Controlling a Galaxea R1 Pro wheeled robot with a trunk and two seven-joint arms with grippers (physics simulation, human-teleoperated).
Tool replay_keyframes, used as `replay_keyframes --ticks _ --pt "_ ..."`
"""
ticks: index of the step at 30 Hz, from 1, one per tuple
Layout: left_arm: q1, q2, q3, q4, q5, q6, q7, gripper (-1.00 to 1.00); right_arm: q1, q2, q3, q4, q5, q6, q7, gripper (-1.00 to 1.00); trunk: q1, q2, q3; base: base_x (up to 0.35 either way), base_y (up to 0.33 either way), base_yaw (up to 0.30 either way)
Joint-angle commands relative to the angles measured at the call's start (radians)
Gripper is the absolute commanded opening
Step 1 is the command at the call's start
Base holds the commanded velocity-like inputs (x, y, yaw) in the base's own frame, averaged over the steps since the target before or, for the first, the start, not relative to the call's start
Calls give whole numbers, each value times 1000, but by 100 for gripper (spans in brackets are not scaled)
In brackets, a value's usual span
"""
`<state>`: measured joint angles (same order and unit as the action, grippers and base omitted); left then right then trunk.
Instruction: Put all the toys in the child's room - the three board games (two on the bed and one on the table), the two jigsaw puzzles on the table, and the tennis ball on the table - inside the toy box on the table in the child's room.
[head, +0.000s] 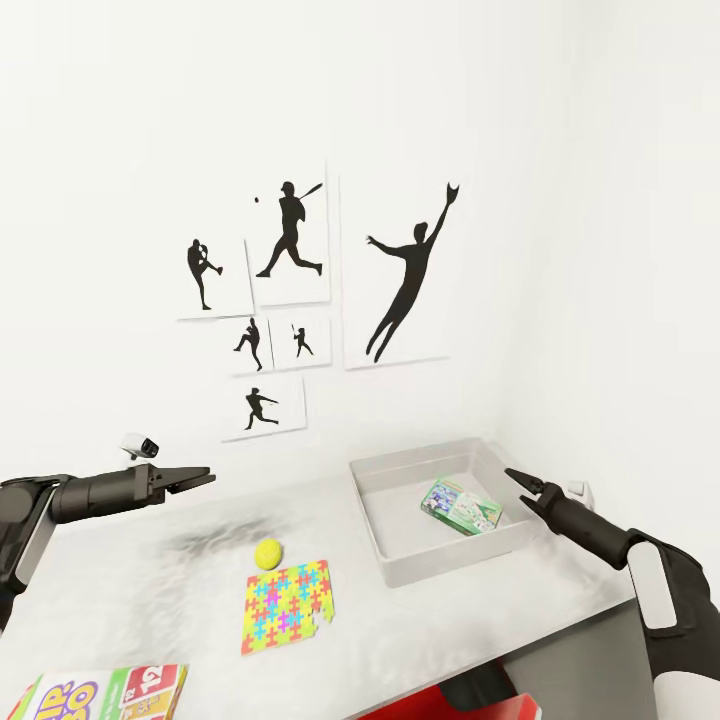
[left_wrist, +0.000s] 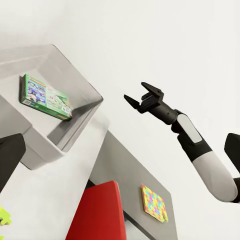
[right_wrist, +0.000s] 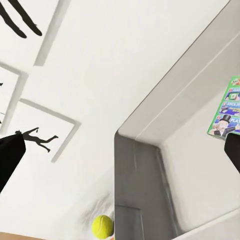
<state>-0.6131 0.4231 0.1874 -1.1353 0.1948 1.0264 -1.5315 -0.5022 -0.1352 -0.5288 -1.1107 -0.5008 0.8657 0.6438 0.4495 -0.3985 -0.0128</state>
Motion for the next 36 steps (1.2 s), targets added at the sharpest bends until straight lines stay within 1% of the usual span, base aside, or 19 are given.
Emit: replay_keyframes --ticks 1,9,12,14,18,19,20,21,23,27,30,36 --pt "-1 0 0 0 0 11 -4 100 -1 0 -2 0 1 6 3 100 1 -2 -1 0 0 0" --pt "-1 0 0 0 0 11 -4 100 8 1 0 -8 -1 11 14 100 1 -2 0 0 0 -2" --pt "-1 0 0 0 0 11 -4 100 17 2 2 -22 -2 11 33 100 1 -2 3 0 0 -45" --pt "-1 0 0 0 0 11 -4 100 25 3 2 -26 -1 9 61 100 1 -2 6 0 0 -64" --pt "-1 0 -1 0 0 12 -4 100 66 4 1 -35 -1 3 194 100 1 -2 12 -2 0 -72" --pt "-1 0 -2 0 0 12 -4 100 70 4 1 -40 -1 3 212 100 1 -2 14 -19 0 -74" --pt "-1 0 -1 0 0 12 -4 100 78 5 2 -56 -1 2 246 100 1 -2 15 -61 0 -75" --pt "-1 0 -1 -1 0 12 -4 100 83 6 2 -66 0 2 261 100 1 -2 17 -83 0 -75" --pt "-1 0 -1 -1 0 12 -4 100 111 9 2 -116 0 4 308 100 1 -2 20 -123 0 -75" --pt "-1 0 0 -1 0 12 -4 100 170 15 3 -202 -1 6 359 100 1 -2 26 -63 0 -76" --pt "-1 0 0 -2 0 12 -4 100 198 25 3 -233 -1 7 385 100 1 -2 31 -16 0 -76" --pt "-1 0 2 -3 2 12 -5 100 214 30 2 -247 -1 6 402 100 1 -2 41 -65 20 -76"
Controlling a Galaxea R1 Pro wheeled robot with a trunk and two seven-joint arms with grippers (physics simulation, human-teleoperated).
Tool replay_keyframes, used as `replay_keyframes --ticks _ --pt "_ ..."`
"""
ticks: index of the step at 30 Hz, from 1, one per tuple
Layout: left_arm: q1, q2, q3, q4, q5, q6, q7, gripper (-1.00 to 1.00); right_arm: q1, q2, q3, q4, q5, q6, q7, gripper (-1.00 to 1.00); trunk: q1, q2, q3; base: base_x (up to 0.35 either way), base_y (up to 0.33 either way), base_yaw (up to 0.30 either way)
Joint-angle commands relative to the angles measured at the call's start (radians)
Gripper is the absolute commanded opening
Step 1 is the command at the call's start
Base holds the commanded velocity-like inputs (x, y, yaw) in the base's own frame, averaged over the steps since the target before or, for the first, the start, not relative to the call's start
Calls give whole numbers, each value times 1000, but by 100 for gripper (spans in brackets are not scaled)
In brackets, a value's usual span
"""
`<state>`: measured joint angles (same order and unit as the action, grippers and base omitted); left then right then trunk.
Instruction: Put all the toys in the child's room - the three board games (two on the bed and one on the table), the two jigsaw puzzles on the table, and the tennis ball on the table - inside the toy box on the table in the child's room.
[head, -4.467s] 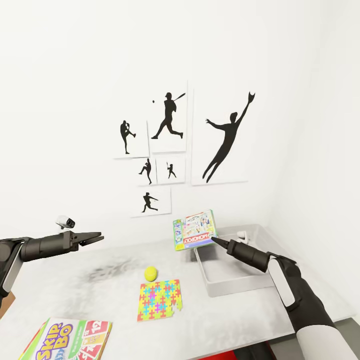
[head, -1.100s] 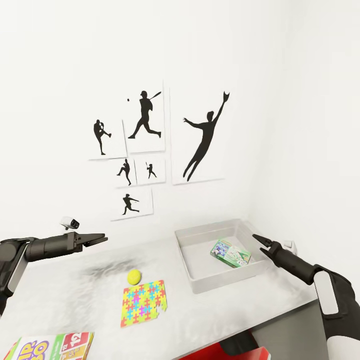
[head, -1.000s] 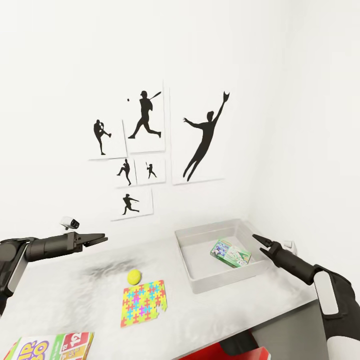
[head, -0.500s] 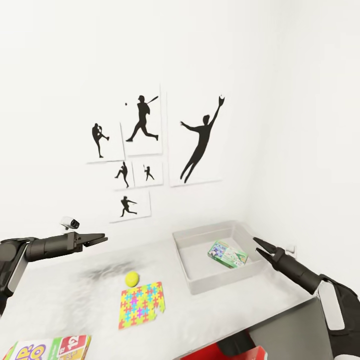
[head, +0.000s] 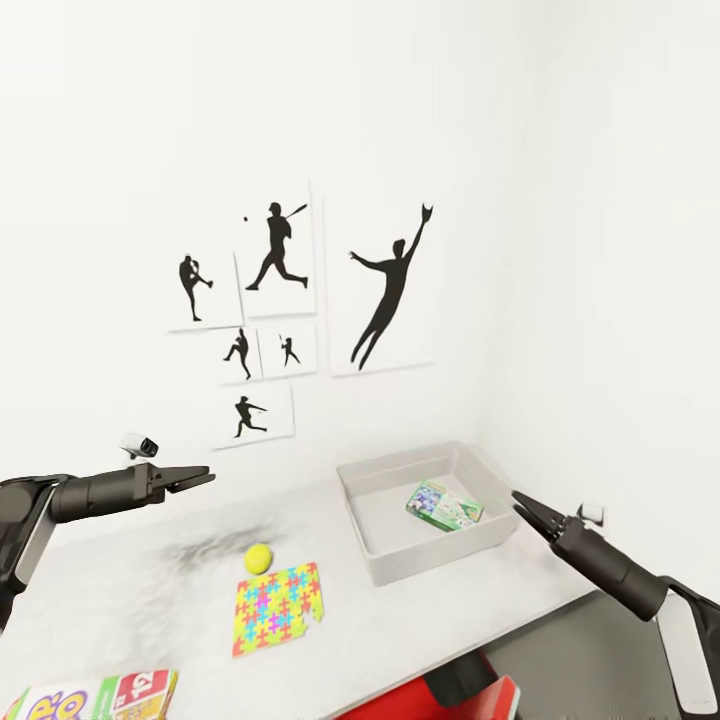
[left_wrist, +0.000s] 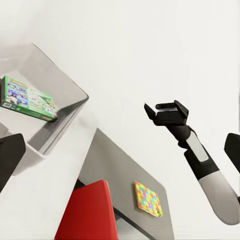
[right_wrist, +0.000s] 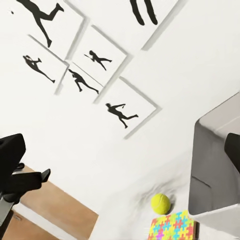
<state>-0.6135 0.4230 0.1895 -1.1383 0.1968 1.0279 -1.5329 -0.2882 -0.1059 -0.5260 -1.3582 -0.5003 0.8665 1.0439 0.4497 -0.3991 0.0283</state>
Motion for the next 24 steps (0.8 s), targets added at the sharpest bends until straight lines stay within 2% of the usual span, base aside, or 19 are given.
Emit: replay_keyframes --ticks 1,12,24 --pt "0 0 0 0 0 11 -4 100 0 0 -1 0 -1 5 3 100 0 -1 1 -131 68 -59" --pt "0 1 -1 -1 1 12 -4 100 3 0 -2 0 0 2 4 100 0 -1 10 -159 114 -41" --pt "0 2 1 -1 3 12 -5 100 3 1 -2 3 -1 0 5 100 0 -1 11 -188 170 -257"
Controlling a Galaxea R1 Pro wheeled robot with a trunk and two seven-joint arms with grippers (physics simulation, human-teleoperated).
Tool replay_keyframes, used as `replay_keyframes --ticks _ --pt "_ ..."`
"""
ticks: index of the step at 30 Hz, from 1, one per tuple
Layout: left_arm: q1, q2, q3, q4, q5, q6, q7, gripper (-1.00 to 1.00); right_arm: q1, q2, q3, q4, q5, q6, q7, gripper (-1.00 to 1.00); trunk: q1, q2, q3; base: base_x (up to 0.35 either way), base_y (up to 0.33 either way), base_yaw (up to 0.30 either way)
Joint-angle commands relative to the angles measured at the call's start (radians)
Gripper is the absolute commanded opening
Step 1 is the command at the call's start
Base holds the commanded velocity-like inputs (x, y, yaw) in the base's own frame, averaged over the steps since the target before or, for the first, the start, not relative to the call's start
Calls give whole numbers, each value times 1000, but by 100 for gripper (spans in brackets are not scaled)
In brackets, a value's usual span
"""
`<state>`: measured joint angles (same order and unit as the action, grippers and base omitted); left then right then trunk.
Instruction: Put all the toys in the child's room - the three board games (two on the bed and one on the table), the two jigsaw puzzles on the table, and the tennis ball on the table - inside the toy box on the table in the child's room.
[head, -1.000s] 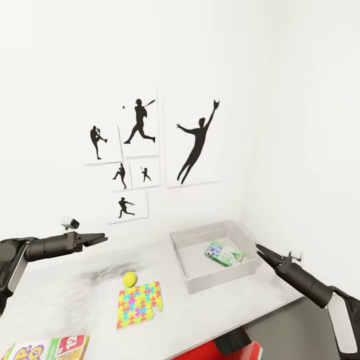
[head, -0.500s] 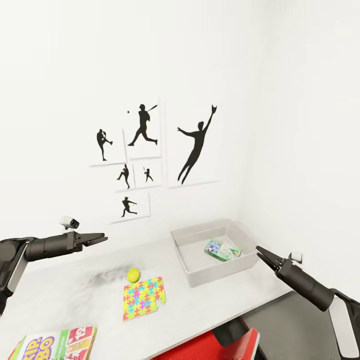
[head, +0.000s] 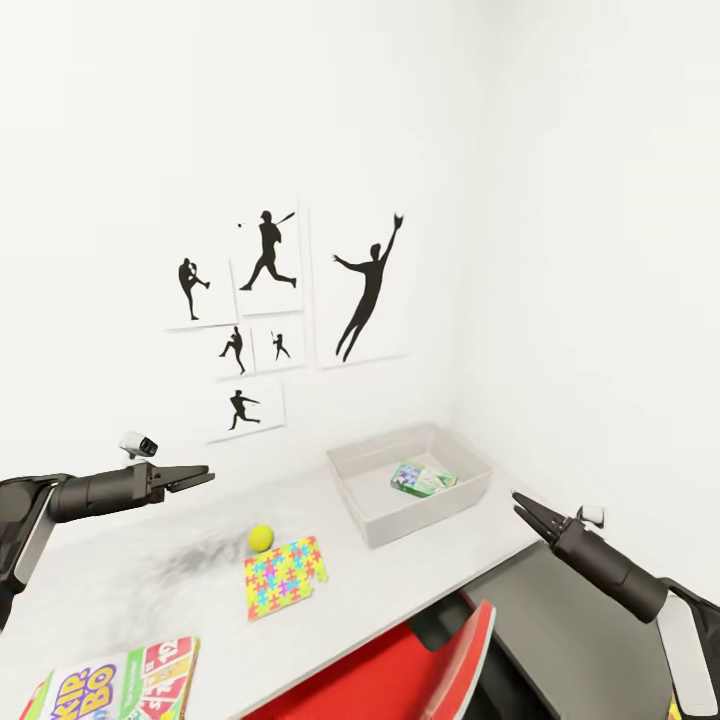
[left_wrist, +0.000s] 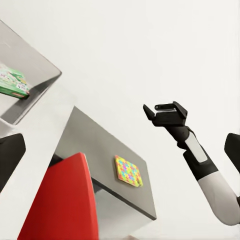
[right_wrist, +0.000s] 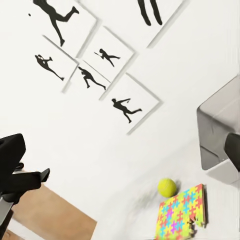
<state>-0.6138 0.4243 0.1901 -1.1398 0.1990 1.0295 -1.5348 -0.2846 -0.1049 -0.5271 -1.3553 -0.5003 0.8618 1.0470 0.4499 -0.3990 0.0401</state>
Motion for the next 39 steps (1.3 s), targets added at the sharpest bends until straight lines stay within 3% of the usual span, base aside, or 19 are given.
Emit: replay_keyframes --ticks 1,10,39 --pt "0 1 0 0 0 11 -3 100 -1 0 -1 1 -1 5 2 100 0 -1 0 -194 105 -278" --pt "0 1 0 0 0 11 -4 100 -1 1 -1 0 0 4 -2 100 0 -1 2 -119 28 -197" --pt "1 3 2 2 -1 10 -4 100 1 1 0 0 -1 9 -2 100 0 -1 2 -14 0 -4"
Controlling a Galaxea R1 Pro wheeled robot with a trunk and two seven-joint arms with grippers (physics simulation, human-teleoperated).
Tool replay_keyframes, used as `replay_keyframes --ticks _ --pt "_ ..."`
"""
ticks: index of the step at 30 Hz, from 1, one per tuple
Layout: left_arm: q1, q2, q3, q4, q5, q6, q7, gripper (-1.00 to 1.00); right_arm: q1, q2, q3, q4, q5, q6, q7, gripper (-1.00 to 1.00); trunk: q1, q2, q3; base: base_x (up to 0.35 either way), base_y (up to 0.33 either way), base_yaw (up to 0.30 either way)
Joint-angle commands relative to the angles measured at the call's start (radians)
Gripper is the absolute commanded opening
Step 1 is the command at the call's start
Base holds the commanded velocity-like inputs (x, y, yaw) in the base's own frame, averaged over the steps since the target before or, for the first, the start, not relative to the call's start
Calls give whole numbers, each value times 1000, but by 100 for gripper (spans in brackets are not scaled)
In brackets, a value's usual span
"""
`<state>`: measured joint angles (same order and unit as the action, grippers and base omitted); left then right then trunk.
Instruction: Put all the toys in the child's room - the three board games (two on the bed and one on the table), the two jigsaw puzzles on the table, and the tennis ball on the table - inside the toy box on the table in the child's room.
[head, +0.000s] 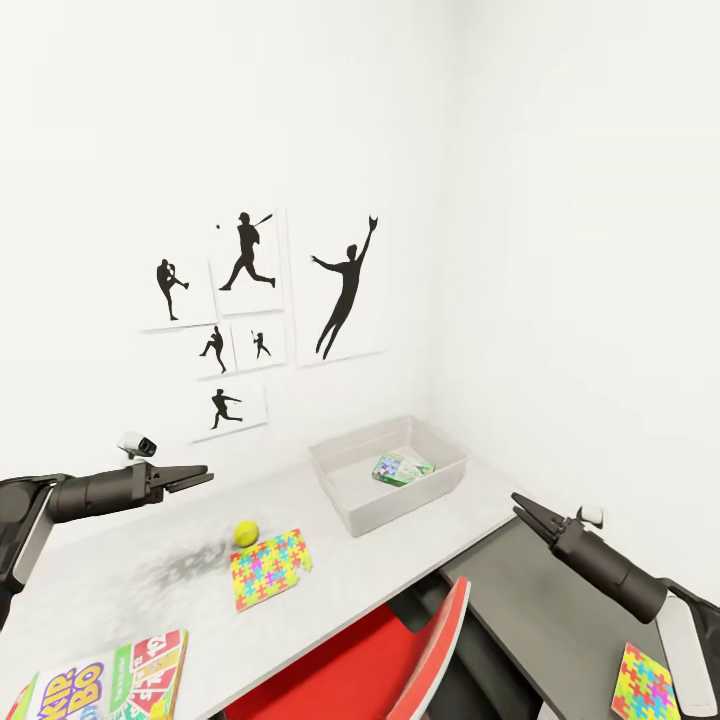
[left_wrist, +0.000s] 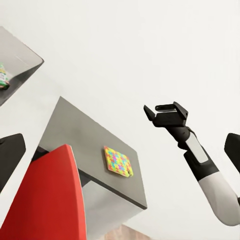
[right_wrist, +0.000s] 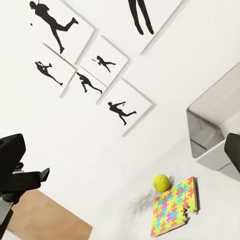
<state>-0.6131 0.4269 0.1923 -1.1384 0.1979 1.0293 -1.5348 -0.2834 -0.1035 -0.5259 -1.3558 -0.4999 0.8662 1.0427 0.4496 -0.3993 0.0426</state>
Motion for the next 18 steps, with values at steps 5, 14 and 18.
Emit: replay_keyframes --ticks 5,14,18 --pt "0 0 0 0 0 11 -3 100 0 6 0 7 -2 -1 1 100 0 -1 0 0 0 -142" --pt "-1 2 3 1 0 11 -4 100 1 10 -2 31 -2 -1 9 100 0 -1 2 0 9 -269" --pt "0 6 3 1 2 11 -4 100 1 11 -2 38 -2 -2 11 100 0 -1 4 -1 111 -279"
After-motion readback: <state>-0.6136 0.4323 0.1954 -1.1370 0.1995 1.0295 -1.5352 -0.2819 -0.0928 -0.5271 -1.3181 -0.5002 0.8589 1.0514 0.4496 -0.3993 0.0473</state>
